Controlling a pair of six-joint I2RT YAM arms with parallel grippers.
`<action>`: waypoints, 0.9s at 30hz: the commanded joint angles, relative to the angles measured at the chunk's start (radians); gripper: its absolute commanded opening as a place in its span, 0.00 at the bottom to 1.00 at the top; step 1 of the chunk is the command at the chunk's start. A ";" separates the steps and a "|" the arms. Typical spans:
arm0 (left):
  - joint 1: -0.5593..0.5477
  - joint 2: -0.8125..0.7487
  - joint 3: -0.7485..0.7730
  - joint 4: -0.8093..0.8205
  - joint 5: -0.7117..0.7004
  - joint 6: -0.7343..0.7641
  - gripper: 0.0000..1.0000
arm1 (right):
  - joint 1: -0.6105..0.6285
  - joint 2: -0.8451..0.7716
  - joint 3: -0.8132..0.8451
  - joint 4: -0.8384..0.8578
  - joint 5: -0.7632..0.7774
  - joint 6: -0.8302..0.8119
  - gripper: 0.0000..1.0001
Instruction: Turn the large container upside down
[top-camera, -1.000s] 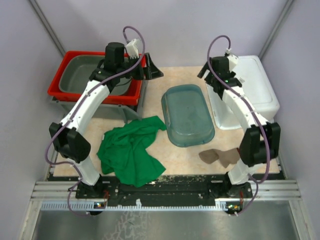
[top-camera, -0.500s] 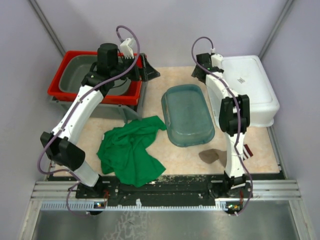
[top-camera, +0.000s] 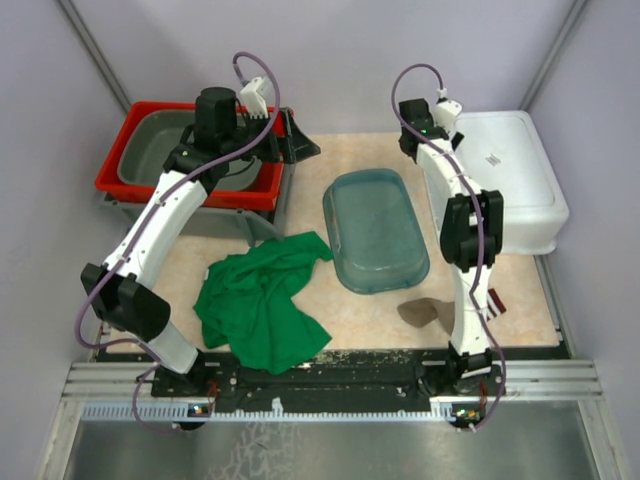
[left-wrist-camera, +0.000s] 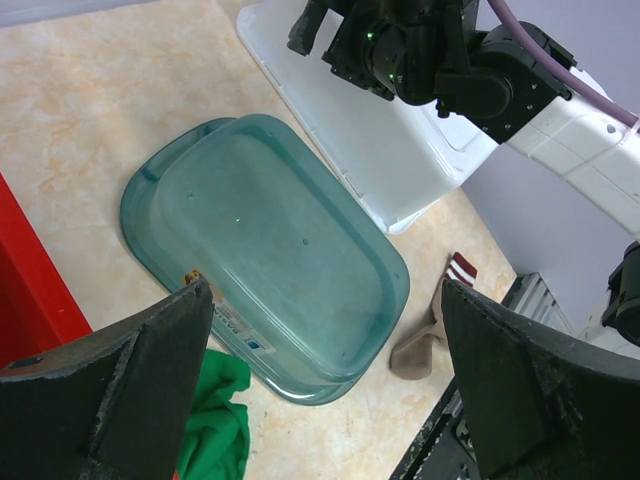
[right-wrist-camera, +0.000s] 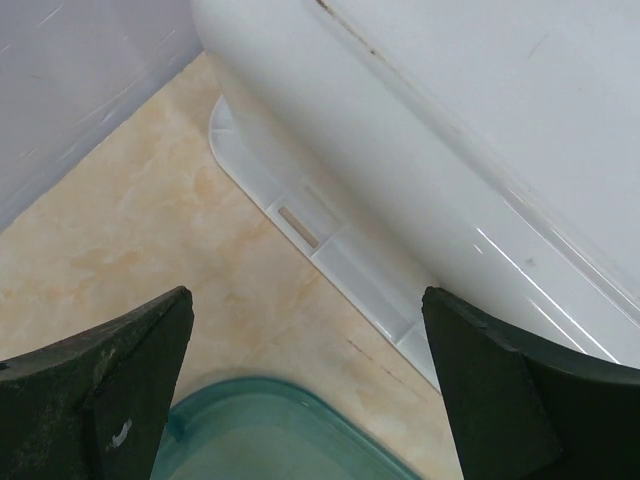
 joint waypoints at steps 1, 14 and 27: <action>0.001 0.006 0.016 -0.001 0.023 0.007 1.00 | -0.010 0.015 0.048 0.017 0.045 -0.002 0.98; 0.000 0.000 0.028 -0.018 -0.035 0.024 1.00 | 0.045 -0.286 -0.197 0.219 -0.399 -0.219 0.98; 0.073 -0.097 0.073 -0.104 -0.254 -0.008 1.00 | 0.316 -0.740 -0.697 0.223 -0.883 -0.231 0.96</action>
